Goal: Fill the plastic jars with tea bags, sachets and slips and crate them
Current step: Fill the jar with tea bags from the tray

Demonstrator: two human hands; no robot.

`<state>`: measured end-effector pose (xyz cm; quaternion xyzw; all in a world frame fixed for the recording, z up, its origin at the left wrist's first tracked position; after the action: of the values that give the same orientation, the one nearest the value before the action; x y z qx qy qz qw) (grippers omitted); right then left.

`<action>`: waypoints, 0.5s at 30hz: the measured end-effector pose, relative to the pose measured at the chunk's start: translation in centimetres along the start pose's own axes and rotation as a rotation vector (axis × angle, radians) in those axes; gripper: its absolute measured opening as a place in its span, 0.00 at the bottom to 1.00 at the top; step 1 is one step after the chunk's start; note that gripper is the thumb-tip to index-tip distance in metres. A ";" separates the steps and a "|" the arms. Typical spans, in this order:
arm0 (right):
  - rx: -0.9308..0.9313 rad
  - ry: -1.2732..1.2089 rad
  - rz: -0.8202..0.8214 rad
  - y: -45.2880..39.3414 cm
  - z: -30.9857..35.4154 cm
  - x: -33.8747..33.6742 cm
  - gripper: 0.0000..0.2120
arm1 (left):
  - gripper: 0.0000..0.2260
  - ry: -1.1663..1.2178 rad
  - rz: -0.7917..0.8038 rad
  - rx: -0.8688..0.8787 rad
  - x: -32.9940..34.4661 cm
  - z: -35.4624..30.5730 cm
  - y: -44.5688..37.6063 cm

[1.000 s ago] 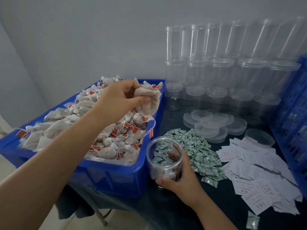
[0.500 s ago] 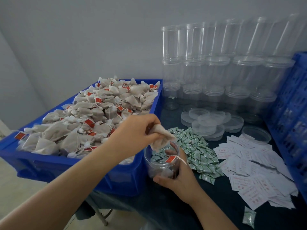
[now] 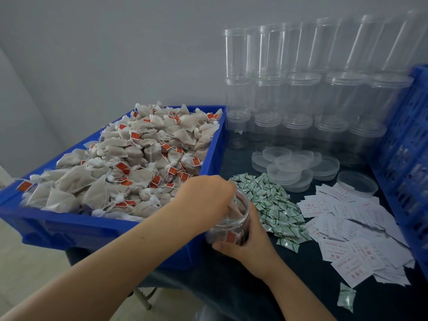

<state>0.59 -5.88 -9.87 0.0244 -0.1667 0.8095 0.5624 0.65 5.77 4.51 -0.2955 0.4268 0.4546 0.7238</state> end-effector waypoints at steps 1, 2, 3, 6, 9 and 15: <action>0.001 0.007 -0.001 0.0 0.0 0.0 0.47 | 0.03 -0.054 0.035 0.010 -0.3 -0.4 -0.1; 0.005 0.012 -0.005 0.0 0.0 0.0 0.47 | 0.05 -0.095 0.065 0.016 -0.5 -0.7 -0.2; 0.008 0.017 -0.009 0.0 0.0 0.0 0.47 | 0.07 -0.126 0.089 0.019 -0.7 -0.9 -0.4; 0.011 0.044 -0.022 0.0 0.1 0.0 0.47 | 0.13 -0.179 0.114 0.012 -1.0 -1.3 -1.1; 0.011 0.057 -0.033 0.0 0.1 0.0 0.48 | 0.10 -0.142 0.166 0.023 -0.5 -1.3 -2.0; -0.005 0.072 -0.015 -0.2 0.0 0.0 0.47 | 0.06 0.109 0.236 0.181 0.6 -1.0 -2.9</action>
<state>0.74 -5.82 -9.82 -0.0049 -0.1481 0.8053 0.5740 3.08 4.03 3.60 -0.2011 0.5363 0.4797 0.6647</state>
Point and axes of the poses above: each hand's wrist, its own y-axis away from the middle knuckle, its own x-axis out of the palm, z = x × y, the point moved 1 cm from there along -y, towards the middle knuckle, and after that the axes turned 12 degrees about -y, right-handed, at the moved point
